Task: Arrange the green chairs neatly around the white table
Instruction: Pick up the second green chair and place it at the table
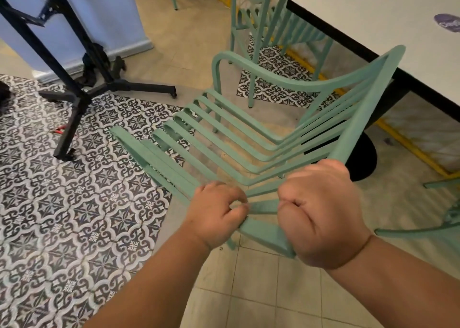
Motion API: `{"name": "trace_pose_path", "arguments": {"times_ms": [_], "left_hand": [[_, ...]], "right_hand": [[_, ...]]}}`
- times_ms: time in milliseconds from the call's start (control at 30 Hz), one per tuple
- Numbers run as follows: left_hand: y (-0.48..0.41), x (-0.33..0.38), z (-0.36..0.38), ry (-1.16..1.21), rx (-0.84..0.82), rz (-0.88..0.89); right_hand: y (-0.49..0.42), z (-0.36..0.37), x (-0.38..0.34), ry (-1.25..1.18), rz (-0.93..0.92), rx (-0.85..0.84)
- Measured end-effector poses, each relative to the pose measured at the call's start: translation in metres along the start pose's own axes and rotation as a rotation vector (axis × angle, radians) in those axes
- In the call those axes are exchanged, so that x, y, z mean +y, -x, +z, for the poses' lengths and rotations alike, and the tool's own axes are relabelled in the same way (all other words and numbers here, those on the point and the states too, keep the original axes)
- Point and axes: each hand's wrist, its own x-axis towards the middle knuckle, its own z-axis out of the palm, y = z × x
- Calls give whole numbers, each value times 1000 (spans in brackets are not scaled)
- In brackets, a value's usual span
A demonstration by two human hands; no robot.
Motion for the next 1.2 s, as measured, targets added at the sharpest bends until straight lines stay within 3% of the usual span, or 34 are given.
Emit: {"name": "trace_pose_path", "arguments": {"times_ms": [333,433,567,667,800,933,1200], "left_hand": [[-6,-20,13,75,51,35],[-6,-24,13,59,46,39],[-8,-26,15,44,62,67],[-10,-26,17,39,76,82],[-10,-29,19,35,94,94],[-11,-30,19,27,104,109],[-13,-29,10,51,50,112]], "right_hand": [[0,0,3,-49,7,-32],[-2,-6,4,59,-25,-191],[-25,-43,34,-136,-123,-382],[-57,-60,88,1,-196,-356],[-57,-37,130,192,-141,-282],[-52,-26,130,222,-124,-180],[-50,-26,123,270,-109,-159]]}}
